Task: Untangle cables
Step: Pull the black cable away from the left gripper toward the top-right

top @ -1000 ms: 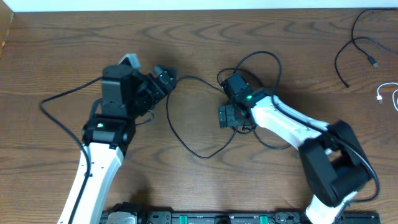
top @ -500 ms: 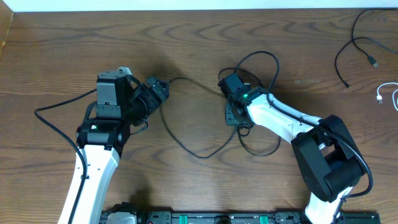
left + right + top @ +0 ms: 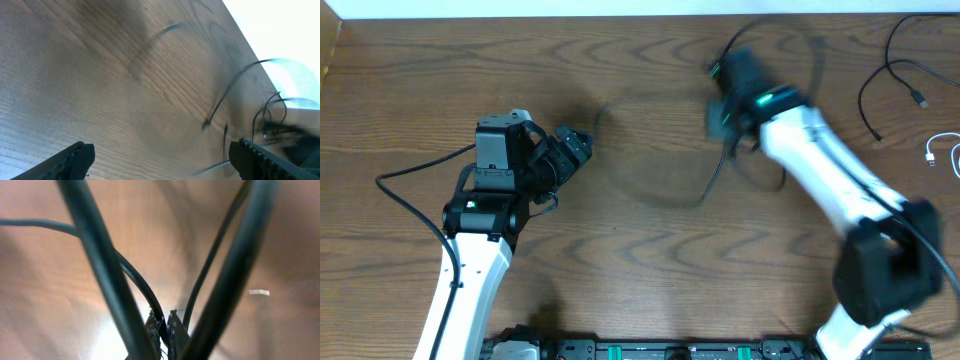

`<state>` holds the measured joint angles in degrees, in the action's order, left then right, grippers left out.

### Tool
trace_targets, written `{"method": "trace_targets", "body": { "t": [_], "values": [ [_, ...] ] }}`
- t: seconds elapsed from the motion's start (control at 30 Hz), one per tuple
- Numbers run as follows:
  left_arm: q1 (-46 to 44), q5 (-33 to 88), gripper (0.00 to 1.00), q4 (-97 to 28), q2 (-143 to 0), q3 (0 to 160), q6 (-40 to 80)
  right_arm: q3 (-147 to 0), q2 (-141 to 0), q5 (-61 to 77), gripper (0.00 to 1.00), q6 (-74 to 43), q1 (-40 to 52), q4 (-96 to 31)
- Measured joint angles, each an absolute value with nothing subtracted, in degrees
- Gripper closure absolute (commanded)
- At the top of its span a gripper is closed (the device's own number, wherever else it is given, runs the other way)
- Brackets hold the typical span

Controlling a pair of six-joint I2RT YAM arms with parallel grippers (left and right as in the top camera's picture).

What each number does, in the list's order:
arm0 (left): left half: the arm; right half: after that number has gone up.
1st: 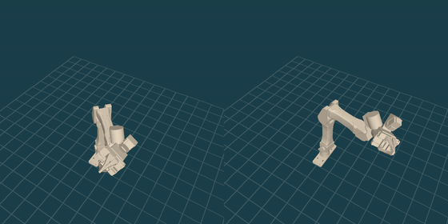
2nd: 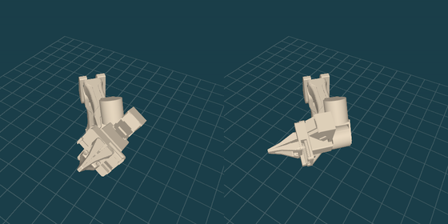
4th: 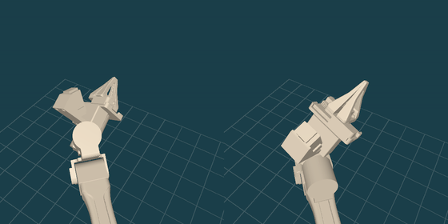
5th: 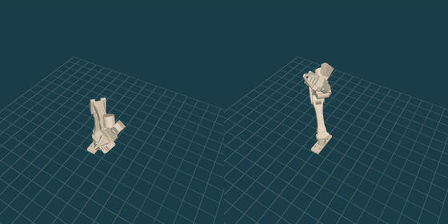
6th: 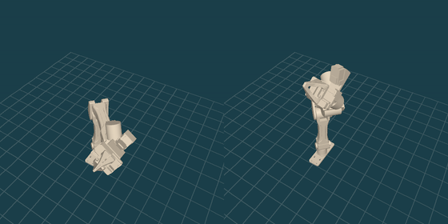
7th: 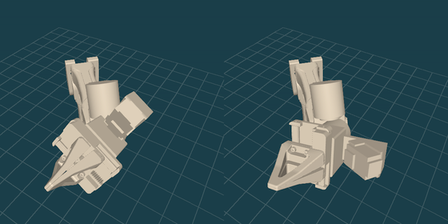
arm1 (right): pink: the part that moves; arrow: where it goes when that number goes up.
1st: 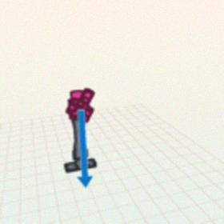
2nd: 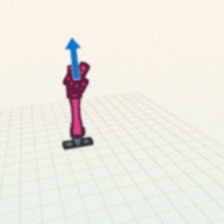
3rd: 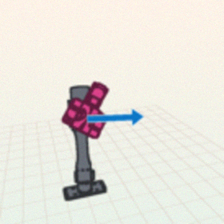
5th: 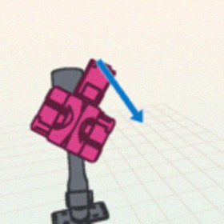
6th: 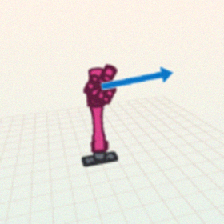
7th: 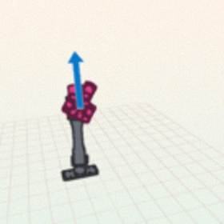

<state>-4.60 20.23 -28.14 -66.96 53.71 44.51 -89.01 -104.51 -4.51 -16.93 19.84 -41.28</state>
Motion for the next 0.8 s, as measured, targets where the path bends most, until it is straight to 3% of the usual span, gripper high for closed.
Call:
{"method": "trace_targets", "body": {
  "t": [0.3, 0.5, 0.8],
  "values": [
    [-4.60, 20.23, 0.09, -28.14, -66.96, 53.69, 44.51, -108.03, -99.57, -5.26, 0.99, -5.37, 6.72, -39.64],
    [-4.60, 20.21, 0.09, -28.14, -66.96, 53.71, 44.51, -109.78, -99.74, -6.96, 0.99, 8.64, 5.65, -37.43],
    [-4.60, 20.21, 0.08, -28.14, -66.96, 53.71, 44.51, -109.91, -107.26, -9.76, 0.99, 19.40, 4.03, -30.20]
  ]
}}
